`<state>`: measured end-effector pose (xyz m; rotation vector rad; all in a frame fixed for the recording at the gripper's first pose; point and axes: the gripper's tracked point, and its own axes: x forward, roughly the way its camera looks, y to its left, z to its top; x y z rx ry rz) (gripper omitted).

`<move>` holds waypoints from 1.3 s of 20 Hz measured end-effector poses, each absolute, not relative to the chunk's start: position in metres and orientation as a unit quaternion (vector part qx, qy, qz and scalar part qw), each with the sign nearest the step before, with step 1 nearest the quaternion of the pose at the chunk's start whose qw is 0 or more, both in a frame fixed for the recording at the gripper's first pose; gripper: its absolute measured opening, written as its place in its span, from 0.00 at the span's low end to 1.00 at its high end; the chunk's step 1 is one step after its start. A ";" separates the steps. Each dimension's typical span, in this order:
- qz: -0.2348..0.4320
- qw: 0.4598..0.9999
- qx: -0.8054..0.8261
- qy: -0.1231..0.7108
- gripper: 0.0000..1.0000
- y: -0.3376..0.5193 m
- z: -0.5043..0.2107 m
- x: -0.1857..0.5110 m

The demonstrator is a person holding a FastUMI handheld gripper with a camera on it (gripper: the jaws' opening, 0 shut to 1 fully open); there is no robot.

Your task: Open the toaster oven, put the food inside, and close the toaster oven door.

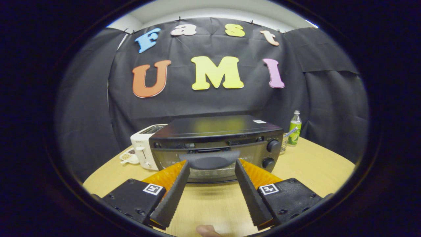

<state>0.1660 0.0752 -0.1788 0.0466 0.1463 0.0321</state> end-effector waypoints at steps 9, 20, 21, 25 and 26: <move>0.032 0.998 0.032 0.037 0.91 0.060 -0.097 0.091; 0.001 0.997 0.056 -0.054 0.91 -0.005 0.034 -0.036; -0.001 0.996 0.063 -0.060 0.91 -0.010 0.043 -0.045; 0.007 0.994 0.070 -0.078 0.94 -0.018 0.060 -0.069; 0.009 0.994 0.063 -0.087 0.95 -0.018 0.064 -0.074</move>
